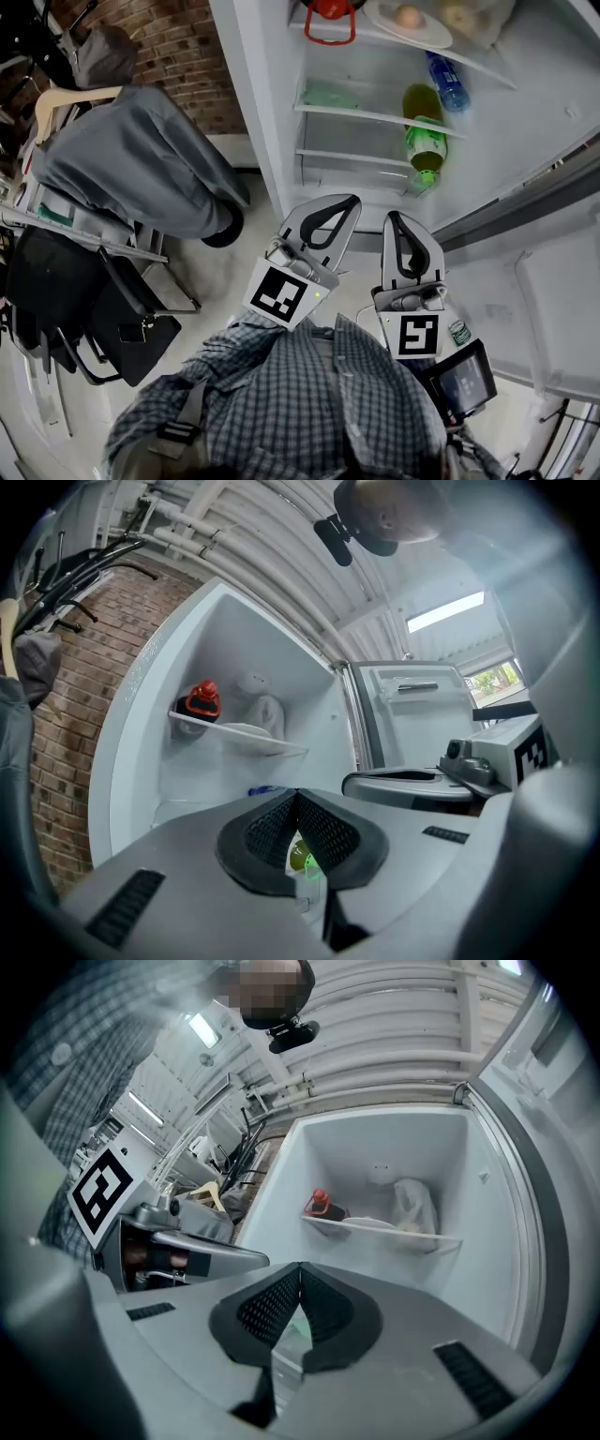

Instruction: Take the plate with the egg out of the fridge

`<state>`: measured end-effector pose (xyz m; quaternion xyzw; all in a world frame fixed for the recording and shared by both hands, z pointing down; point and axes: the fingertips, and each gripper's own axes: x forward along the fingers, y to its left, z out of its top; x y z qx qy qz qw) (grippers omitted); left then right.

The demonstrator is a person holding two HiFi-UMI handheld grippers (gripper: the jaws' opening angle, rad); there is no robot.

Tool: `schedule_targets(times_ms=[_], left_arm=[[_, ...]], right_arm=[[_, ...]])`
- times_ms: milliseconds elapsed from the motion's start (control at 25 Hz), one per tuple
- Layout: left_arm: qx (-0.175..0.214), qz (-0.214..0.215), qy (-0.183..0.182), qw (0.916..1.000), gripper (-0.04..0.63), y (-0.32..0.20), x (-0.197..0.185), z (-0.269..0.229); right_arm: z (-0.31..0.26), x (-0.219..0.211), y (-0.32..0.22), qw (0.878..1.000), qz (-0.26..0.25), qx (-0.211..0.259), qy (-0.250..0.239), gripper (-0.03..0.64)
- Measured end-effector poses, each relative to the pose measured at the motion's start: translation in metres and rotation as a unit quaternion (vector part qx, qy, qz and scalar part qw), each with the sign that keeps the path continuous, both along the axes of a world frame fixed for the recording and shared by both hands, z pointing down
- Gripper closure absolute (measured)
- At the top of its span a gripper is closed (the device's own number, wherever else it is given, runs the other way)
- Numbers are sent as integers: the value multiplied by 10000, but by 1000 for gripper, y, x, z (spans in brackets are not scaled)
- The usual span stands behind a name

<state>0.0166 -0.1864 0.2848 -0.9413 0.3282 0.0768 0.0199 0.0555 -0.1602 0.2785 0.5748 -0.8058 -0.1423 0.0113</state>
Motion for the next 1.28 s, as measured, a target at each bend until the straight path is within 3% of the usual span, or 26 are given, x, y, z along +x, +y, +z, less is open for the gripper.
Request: schedule_targets(times_ms=[560, 880, 1040, 1280], left_arm=[[-70, 113, 99, 9999, 589, -49, 21, -8], [38, -208, 58, 9998, 589, -84, 28, -16], [-4, -349, 105, 9993, 589, -98, 32, -21], [166, -483, 58, 9987, 589, -108, 32, -31]], right_arm=[[-22, 34, -60, 9975, 372, 216, 555, 611], [-45, 52, -111, 9937, 307, 301, 1031, 611], [-54, 61, -129, 9831, 297, 278, 1783, 611], [-75, 67, -151, 9638, 607, 572, 2531, 611]])
